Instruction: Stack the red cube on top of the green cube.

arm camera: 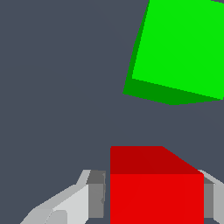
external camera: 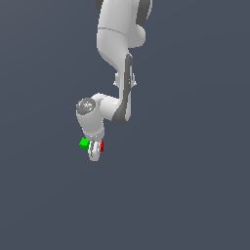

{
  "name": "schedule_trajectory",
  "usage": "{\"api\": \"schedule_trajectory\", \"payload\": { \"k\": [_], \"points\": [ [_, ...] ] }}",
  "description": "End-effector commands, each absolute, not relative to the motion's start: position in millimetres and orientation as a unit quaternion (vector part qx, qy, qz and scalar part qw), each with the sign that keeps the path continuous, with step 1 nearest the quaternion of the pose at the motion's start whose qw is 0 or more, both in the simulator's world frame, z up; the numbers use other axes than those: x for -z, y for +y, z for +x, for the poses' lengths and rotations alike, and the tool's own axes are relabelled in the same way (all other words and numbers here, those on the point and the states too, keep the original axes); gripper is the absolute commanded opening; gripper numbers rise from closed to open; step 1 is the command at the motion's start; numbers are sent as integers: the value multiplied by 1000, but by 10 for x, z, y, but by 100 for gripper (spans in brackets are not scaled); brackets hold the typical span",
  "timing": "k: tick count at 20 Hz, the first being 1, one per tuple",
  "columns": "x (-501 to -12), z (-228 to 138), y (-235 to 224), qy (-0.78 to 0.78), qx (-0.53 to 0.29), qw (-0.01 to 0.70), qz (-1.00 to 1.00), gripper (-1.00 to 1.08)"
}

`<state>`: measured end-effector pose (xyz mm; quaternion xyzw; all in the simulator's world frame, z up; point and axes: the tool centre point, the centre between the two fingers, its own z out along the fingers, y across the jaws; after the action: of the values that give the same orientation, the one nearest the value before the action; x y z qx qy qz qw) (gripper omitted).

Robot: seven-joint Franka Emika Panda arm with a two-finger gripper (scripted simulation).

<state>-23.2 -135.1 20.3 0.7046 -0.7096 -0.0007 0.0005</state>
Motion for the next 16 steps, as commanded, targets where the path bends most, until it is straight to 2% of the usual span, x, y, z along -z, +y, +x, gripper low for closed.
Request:
{"api": "schedule_trajectory", "payload": {
  "k": [1, 16],
  "points": [
    [-197, -226, -1351, -710, 0, 0, 705, -100],
    [-314, -228, -1350, -710, 0, 0, 704, -100]
  ]
}}
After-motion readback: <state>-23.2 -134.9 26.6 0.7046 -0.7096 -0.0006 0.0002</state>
